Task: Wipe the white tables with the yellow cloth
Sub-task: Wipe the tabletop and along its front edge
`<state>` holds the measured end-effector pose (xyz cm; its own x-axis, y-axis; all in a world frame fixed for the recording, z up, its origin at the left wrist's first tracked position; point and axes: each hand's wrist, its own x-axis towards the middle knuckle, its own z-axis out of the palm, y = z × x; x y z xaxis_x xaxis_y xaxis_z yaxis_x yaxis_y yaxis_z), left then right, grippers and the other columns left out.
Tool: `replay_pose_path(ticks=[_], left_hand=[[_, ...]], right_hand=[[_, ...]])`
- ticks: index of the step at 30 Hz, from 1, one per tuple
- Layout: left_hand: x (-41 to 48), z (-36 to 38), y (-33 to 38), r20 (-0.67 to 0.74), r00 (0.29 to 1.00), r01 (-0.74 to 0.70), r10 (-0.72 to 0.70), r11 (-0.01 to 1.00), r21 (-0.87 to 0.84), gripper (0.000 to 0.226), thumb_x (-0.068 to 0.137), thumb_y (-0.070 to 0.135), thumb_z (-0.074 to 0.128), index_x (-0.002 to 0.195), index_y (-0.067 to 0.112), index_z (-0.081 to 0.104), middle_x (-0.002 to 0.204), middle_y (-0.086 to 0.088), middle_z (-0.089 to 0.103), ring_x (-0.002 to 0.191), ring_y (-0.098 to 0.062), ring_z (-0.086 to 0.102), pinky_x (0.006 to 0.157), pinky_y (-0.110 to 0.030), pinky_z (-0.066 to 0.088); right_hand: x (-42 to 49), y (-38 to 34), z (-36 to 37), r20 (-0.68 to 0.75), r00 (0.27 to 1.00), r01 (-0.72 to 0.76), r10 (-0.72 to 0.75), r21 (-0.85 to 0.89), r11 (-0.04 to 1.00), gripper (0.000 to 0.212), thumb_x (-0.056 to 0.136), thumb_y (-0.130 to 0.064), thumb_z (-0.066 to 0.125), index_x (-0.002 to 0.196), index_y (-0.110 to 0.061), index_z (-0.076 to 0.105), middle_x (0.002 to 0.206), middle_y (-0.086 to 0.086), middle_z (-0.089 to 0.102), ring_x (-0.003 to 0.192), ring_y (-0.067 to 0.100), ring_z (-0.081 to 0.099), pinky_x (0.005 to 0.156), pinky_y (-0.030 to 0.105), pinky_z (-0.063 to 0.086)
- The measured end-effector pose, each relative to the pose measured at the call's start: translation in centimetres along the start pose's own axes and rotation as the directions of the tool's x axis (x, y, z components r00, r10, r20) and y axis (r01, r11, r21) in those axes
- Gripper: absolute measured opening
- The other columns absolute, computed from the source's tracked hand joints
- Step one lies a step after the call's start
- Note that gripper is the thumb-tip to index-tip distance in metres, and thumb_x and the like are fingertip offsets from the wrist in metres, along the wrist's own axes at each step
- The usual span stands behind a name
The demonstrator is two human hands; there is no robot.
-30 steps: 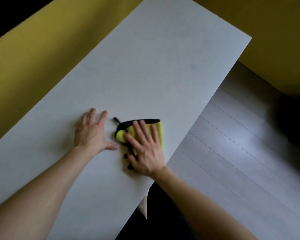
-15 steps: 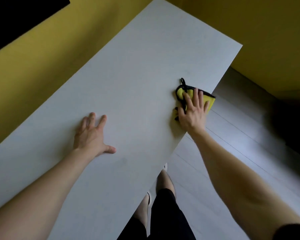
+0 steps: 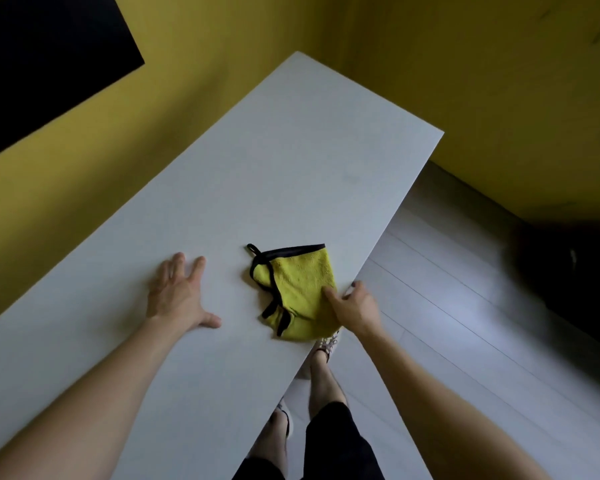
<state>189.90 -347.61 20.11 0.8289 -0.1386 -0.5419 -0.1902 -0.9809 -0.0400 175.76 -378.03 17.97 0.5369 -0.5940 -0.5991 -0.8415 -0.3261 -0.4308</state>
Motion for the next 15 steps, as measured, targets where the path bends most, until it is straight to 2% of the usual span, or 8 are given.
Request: replay_pose_path(ticks=[1, 3, 5, 7, 9, 11, 13, 15], left_hand=[[-0.1, 0.0, 0.0, 0.003, 1.000, 0.003, -0.003, 1.000, 0.012, 0.156, 0.054, 0.081, 0.092, 0.172, 0.035, 0.001, 0.179, -0.011, -0.005, 0.166, -0.038, 0.003, 0.132, -0.050, 0.025], [-0.4, -0.4, 0.5, 0.015, 1.000, 0.004, -0.004, 0.999, 0.044, 0.154, 0.058, 0.080, 0.090, 0.172, 0.031, -0.001, 0.179, -0.013, -0.006, 0.166, -0.037, 0.003, 0.132, -0.049, 0.025], [-0.7, -1.0, 1.5, 0.030, 0.999, -0.023, 0.021, 0.997, 0.068, 0.148, 0.062, 0.074, 0.090, 0.172, 0.027, 0.003, 0.179, -0.013, -0.004, 0.167, -0.034, 0.003, 0.131, -0.048, 0.026], [-0.8, -1.9, 2.8, 0.037, 0.998, -0.062, 0.059, 0.995, 0.075, 0.140, 0.066, 0.070, 0.088, 0.171, 0.028, 0.007, 0.179, -0.012, -0.005, 0.167, -0.033, 0.003, 0.130, -0.047, 0.026], [-0.5, -2.7, 4.2, 0.052, 0.994, -0.100, 0.097, 0.994, 0.047, 0.132, 0.071, 0.070, 0.085, 0.172, 0.031, 0.010, 0.180, -0.012, -0.005, 0.168, -0.033, 0.003, 0.131, -0.048, 0.025], [0.2, -3.9, 5.9, 0.058, 0.989, -0.135, 0.133, 0.991, 0.015, 0.125, 0.076, 0.069, 0.084, 0.172, 0.030, 0.013, 0.180, -0.012, -0.004, 0.168, -0.033, 0.006, 0.130, -0.049, 0.027], [1.1, -5.3, 7.5, 0.052, 0.984, -0.169, 0.169, 0.986, -0.012, 0.115, 0.083, 0.066, 0.081, 0.171, 0.029, 0.017, 0.180, -0.012, -0.001, 0.166, -0.033, 0.010, 0.128, -0.049, 0.032], [2.2, -6.7, 8.8, 0.037, 0.985, -0.169, 0.171, 0.984, -0.049, 0.107, 0.089, 0.064, 0.078, 0.171, 0.027, 0.019, 0.179, -0.013, 0.002, 0.165, -0.033, 0.013, 0.127, -0.050, 0.033]], right_hand=[[-0.1, 0.0, 0.0, 0.076, 0.997, -0.021, 0.022, -0.010, 1.000, 0.051, 0.096, -0.063, 0.071, 0.099, -0.011, 0.067, 0.103, 0.015, 0.078, 0.099, 0.034, 0.074, 0.088, 0.045, 0.060], [0.1, 0.0, -0.4, 0.088, 0.996, -0.005, 0.010, -0.058, 0.998, 0.056, 0.096, -0.059, 0.073, 0.071, -0.010, 0.065, 0.072, 0.013, 0.076, 0.073, 0.030, 0.074, 0.074, 0.047, 0.063], [0.5, -0.8, -1.6, 0.102, 0.994, 0.040, -0.024, -0.156, 0.987, 0.052, 0.094, -0.049, 0.076, 0.068, -0.004, 0.068, 0.061, 0.010, 0.071, 0.056, 0.024, 0.068, 0.064, 0.043, 0.062], [0.5, -2.3, -3.4, 0.184, 0.981, 0.104, -0.062, -0.226, 0.969, 0.038, 0.095, -0.041, 0.073, 0.079, -0.006, 0.074, 0.063, 0.008, 0.073, 0.049, 0.017, 0.064, 0.059, 0.032, 0.059], [0.4, -4.2, -4.8, 0.234, 0.968, 0.140, -0.092, -0.195, 0.971, 0.025, 0.094, -0.035, 0.070, 0.083, -0.013, 0.073, 0.068, 0.004, 0.074, 0.054, 0.015, 0.065, 0.058, 0.029, 0.057], [1.0, -6.6, -6.4, 0.198, 0.967, 0.196, -0.160, -0.180, 0.964, 0.015, 0.093, -0.032, 0.067, 0.089, -0.018, 0.070, 0.079, 0.000, 0.072, 0.070, 0.018, 0.067, 0.058, 0.030, 0.053], [2.6, -9.2, -8.6, 0.115, 0.944, 0.327, -0.309, -0.200, 0.924, 0.012, 0.096, -0.029, 0.064, 0.096, -0.018, 0.069, 0.092, 0.002, 0.068, 0.085, 0.026, 0.068, 0.067, 0.030, 0.048], [4.8, -11.9, -11.5, 0.038, 0.872, 0.480, -0.487, -0.254, 0.840, 0.015, 0.101, -0.025, 0.061, 0.104, -0.013, 0.069, 0.100, 0.006, 0.061, 0.091, 0.034, 0.066, 0.074, 0.033, 0.045]])
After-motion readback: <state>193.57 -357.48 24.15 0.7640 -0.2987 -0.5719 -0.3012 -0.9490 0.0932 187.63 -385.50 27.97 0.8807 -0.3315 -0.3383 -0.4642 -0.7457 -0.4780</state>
